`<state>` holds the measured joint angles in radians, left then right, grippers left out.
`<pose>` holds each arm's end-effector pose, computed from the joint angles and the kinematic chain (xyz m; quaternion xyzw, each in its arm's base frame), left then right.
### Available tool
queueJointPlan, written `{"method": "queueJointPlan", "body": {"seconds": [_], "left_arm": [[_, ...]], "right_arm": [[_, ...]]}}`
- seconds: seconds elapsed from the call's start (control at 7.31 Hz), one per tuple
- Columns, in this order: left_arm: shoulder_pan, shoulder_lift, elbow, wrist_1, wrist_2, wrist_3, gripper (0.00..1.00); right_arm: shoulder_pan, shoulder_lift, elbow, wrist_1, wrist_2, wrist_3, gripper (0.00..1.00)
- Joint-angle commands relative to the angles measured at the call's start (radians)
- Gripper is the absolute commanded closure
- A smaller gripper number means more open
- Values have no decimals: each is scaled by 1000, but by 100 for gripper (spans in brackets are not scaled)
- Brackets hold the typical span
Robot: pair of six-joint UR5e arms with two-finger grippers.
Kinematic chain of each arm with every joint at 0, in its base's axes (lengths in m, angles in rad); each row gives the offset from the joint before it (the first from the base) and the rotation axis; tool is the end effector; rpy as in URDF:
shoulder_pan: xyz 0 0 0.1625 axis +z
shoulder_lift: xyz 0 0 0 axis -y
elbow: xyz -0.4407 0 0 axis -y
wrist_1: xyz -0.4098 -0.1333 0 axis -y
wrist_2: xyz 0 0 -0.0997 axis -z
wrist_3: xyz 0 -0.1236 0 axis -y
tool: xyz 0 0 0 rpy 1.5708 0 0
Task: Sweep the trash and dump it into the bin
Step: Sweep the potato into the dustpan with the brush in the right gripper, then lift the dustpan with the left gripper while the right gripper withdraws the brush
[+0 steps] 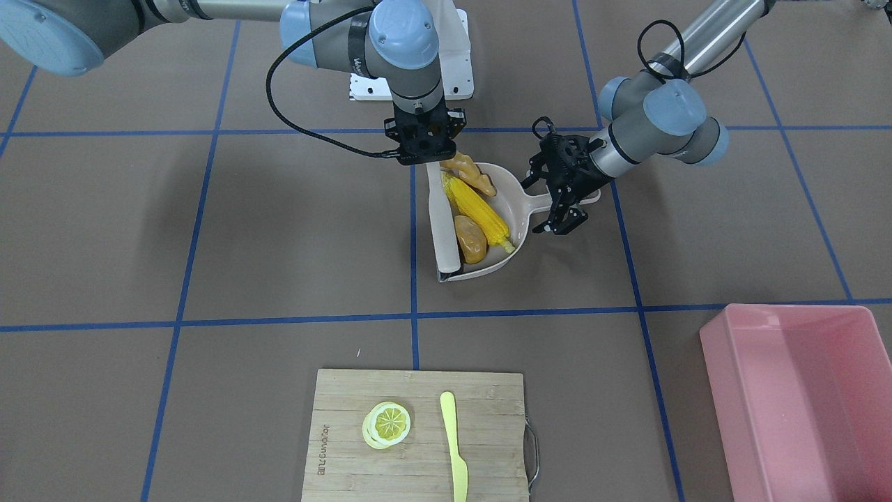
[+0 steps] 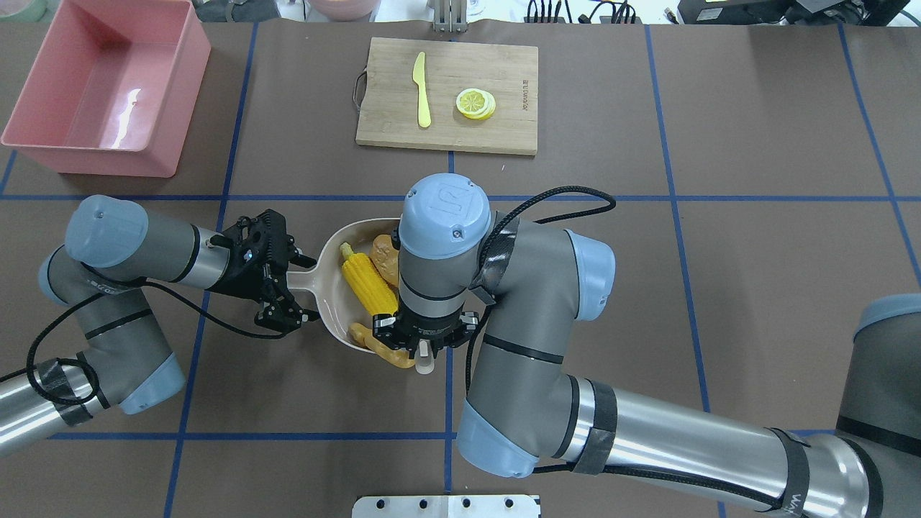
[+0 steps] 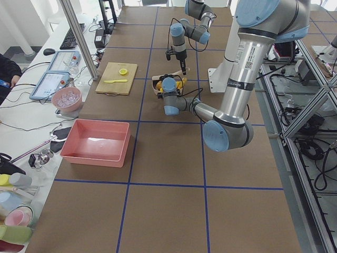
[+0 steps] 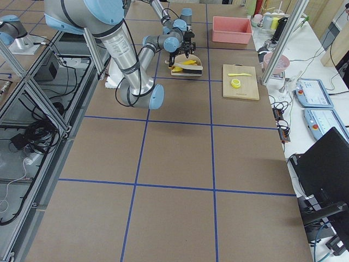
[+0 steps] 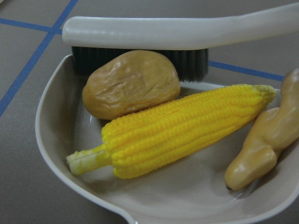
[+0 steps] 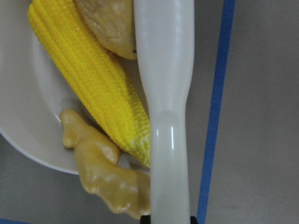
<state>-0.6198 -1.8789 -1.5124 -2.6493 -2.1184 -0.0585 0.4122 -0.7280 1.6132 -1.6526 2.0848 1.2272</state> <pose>0.4948 -0.4378 0.4097 0.4164 0.4733 0.4775 0.6120 -0.6445 -0.3610 0.1415 -0.0779 -0.4378 -0.0688 0.8931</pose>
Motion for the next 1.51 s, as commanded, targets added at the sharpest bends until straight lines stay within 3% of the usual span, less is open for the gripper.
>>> {"method": "queueJointPlan", "body": {"seconds": [0.0,0.27,0.55,0.68,0.96,1.23,1.37], "left_arm": [[0,0,0,0,0,0,3],[0,0,0,0,0,-1,3],[0,0,0,-1,0,-1,3],[0,1,-6,-1,2,-1,14],[0,0,-12,-1,2,3,42],[0,0,-12,-7,2,5,56],[0,0,-12,-8,2,6,58]], "right_arm": [[3,32,-3,-31,9,-8,100],[54,12,46,-111,18,-69,100],[126,-57,207,-307,15,-265,100],[155,-135,303,-347,15,-296,100],[268,-325,393,-360,17,-427,100],[411,-491,404,-345,24,-526,100],[477,-572,377,-320,84,-623,100]]}}
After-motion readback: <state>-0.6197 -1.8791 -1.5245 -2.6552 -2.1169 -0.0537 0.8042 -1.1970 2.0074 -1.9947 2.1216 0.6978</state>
